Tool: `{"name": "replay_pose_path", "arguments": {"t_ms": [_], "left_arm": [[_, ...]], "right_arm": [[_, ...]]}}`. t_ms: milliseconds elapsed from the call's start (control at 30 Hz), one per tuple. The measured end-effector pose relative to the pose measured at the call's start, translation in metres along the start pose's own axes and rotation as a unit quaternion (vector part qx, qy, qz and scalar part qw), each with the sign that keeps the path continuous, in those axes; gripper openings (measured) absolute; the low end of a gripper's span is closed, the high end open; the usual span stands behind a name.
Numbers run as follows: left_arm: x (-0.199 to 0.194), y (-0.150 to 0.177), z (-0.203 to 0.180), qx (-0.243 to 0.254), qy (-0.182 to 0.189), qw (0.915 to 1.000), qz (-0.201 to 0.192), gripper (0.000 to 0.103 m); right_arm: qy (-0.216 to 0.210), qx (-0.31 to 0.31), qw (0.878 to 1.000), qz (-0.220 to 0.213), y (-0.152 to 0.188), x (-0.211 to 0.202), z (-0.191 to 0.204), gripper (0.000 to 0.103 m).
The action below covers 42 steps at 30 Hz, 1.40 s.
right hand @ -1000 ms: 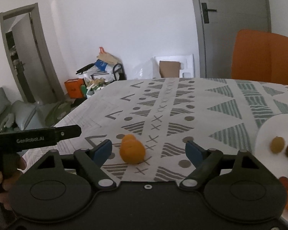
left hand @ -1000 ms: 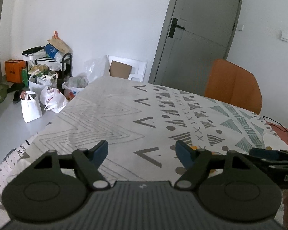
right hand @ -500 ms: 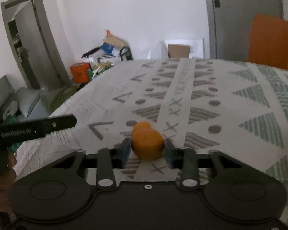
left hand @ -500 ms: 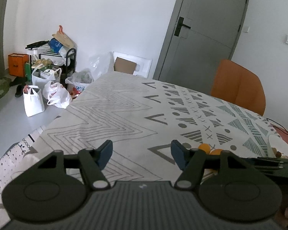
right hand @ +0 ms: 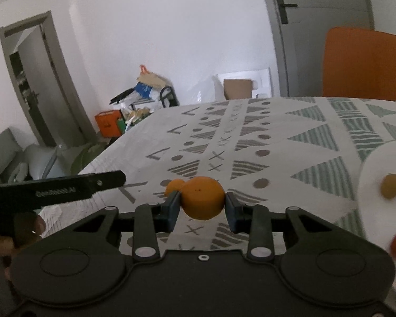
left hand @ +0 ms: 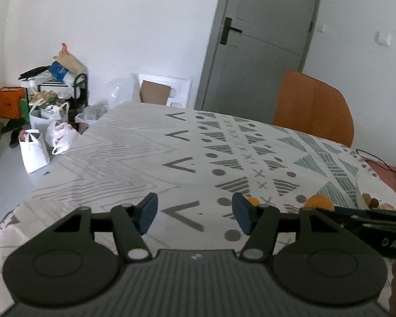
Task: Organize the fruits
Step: 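Grasp a small tangerine with the left tool while the right tool grasps an orange, then carry the tangerine and orange onto the white plate and open both tools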
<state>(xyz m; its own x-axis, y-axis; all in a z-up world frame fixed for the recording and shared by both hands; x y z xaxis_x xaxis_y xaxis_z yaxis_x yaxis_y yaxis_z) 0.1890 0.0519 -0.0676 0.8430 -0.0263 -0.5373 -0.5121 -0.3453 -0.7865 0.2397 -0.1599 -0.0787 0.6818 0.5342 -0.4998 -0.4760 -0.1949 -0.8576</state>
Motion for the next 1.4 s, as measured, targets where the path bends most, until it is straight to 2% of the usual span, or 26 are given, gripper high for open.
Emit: {"name": "replay_pose_path", "arguments": {"t_ms": [500, 600, 733, 900, 1400], "left_arm": [[0.029, 0.007, -0.048, 0.037, 0.009, 0.9991, 0.021, 0.053], [0.042, 0.014, -0.052, 0.042, 0.001, 0.9984, 0.037, 0.046], [0.052, 0.022, -0.056, 0.044, -0.003, 0.9975, 0.055, 0.021], [0.047, 0.020, -0.065, 0.046, 0.000, 0.9978, 0.047, 0.021], [0.032, 0.019, -0.117, 0.072, 0.047, 0.9957, 0.034, 0.021]], "right_arm": [[0.032, 0.040, 0.998, -0.036, 0.007, -0.040, -0.048, 0.034], [0.039, 0.046, 0.997, -0.043, 0.007, -0.047, -0.057, 0.034], [0.051, 0.052, 0.996, -0.052, 0.009, -0.058, -0.070, 0.034], [0.070, 0.067, 0.994, -0.060, 0.014, -0.070, -0.087, 0.034], [0.108, 0.086, 0.988, -0.071, 0.025, -0.092, -0.123, 0.035]]}}
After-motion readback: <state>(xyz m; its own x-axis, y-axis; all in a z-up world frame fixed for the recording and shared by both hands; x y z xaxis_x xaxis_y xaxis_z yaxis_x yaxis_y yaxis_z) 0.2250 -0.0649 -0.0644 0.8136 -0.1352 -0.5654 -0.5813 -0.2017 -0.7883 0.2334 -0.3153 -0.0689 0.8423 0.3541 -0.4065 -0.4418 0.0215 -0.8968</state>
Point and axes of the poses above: each gripper's, at about its wrist camera, not at the fingertips, and x roughly the way its jaws point, z to its left, y to its underside, the point moved 5 cm from there along x, roughly the way its jaws point, and after that the axes turned 9 degrees about -x, right-handed, at the moved point
